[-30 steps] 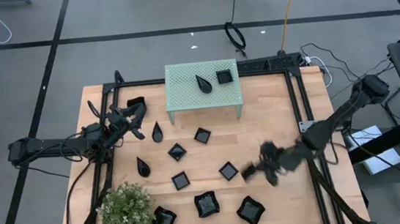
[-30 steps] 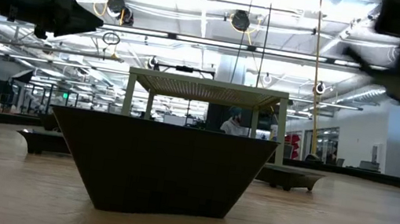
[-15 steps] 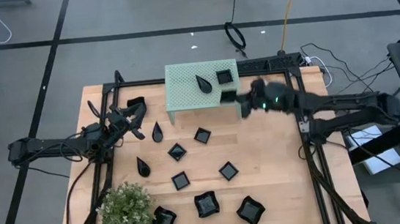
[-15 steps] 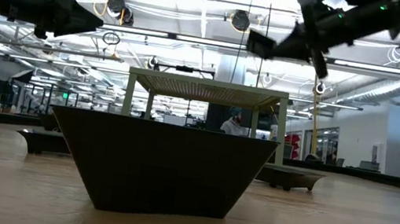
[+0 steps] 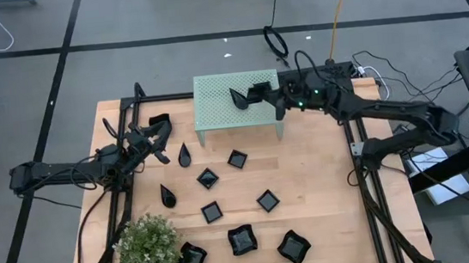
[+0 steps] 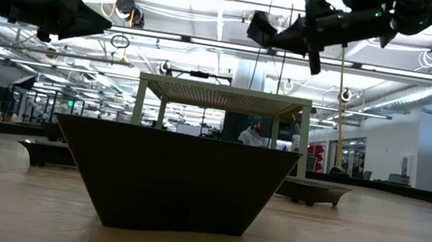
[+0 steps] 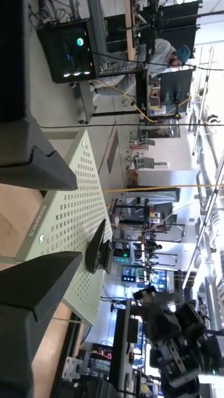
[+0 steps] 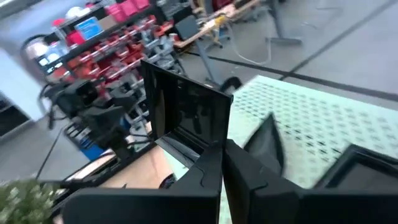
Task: Pick & Place Mini shaped plates
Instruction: Stack the black square plate on the shelf
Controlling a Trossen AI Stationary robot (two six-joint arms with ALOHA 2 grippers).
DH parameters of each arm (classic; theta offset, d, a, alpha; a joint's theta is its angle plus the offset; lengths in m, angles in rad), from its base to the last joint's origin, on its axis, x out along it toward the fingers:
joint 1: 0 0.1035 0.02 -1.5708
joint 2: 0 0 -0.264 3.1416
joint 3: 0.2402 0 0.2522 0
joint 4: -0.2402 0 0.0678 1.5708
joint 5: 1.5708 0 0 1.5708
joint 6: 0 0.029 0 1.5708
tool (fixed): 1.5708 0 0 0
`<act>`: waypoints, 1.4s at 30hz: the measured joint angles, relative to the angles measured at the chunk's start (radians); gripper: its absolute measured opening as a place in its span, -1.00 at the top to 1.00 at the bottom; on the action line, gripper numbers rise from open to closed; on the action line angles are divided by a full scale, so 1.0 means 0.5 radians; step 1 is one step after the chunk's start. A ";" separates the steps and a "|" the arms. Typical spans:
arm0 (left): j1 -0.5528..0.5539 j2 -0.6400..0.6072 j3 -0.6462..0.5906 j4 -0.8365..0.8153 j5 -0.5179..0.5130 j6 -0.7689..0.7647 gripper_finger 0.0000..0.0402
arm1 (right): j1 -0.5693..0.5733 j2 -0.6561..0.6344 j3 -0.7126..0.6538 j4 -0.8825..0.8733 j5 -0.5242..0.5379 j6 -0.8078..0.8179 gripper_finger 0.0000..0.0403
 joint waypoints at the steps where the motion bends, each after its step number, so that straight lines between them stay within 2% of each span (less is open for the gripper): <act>1: 0.001 -0.001 0.000 0.000 0.000 0.000 0.14 | -0.018 0.014 0.000 -0.012 0.023 0.050 1.00; 6: 0.000 -0.001 0.000 0.000 0.001 0.001 0.14 | -0.151 0.035 0.001 -0.069 0.090 0.224 1.00; 10: 0.000 0.000 0.000 0.000 0.000 0.000 0.14 | -0.252 0.036 0.093 -0.346 0.075 0.285 1.00; 14: 0.001 0.000 0.000 0.000 0.000 0.001 0.14 | -0.339 0.045 0.280 -0.750 0.031 0.161 1.00; 19: 0.000 0.000 0.000 0.001 0.000 0.001 0.14 | -0.413 0.105 0.500 -1.070 0.013 0.042 1.00; 24: 0.000 0.000 0.000 0.000 0.000 0.001 0.14 | -0.433 0.229 0.611 -1.123 -0.123 0.002 1.00; 32: 0.000 0.000 0.000 0.000 0.000 0.000 0.14 | -0.456 0.388 0.664 -1.153 -0.141 -0.117 1.00; 42: 0.001 0.000 0.000 0.000 0.001 0.001 0.14 | -0.476 0.422 0.664 -1.277 -0.178 -0.186 1.00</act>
